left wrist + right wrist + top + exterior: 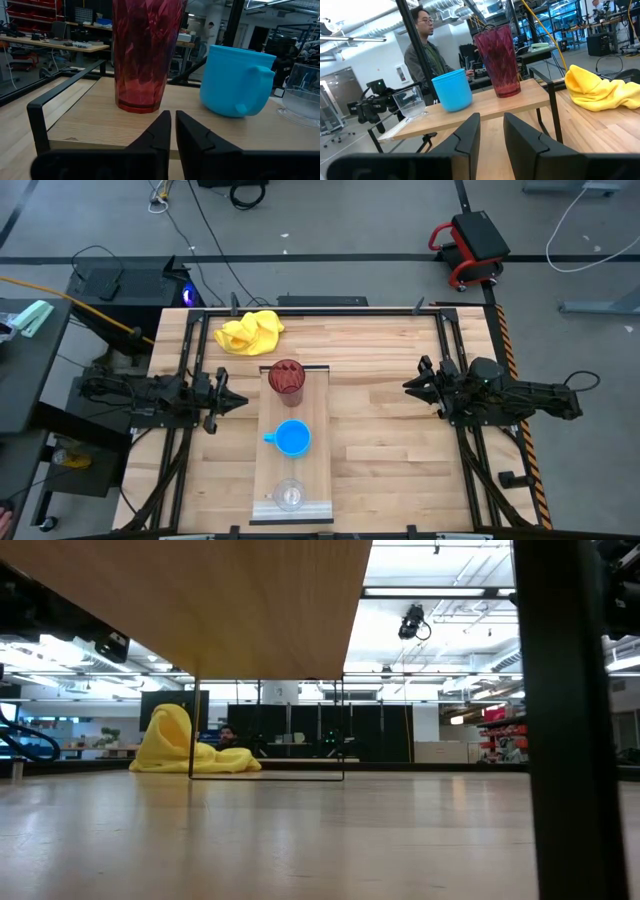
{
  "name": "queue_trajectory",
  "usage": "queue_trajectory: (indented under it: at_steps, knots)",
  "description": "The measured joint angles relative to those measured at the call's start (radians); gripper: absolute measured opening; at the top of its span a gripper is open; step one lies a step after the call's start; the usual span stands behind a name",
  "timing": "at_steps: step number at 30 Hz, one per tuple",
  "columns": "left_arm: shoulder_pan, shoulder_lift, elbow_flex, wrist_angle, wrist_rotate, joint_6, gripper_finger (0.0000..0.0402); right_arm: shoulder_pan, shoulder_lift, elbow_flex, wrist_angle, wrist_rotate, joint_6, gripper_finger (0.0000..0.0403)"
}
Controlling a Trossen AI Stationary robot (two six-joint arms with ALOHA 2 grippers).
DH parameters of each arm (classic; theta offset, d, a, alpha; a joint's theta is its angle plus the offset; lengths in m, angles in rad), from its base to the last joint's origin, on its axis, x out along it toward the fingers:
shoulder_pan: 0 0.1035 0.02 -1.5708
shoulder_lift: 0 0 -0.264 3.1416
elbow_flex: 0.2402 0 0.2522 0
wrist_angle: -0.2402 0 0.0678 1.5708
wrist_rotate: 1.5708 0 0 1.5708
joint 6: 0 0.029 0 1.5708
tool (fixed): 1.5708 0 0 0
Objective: Stack small to large cups/mugs on shelf
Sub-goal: Return to Home Position
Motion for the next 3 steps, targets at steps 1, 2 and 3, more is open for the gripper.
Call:
queue_trajectory:
  at_steps: [1,2,3]
  knots:
    - [0.0,0.0,0.0,0.0,0.0,0.0,0.0036,0.0,0.0,0.0,0.0,0.0,0.0,0.0094]
    - [0.0,0.0,0.0,0.0,0.0,0.0,0.0037,0.0,0.0,0.0,0.0,0.0,0.0,0.0094]
    - [0.0,0.0,0.0,0.0,0.0,0.0,0.0039,0.0,0.0,0.0,0.0,0.0,0.0,0.0094]
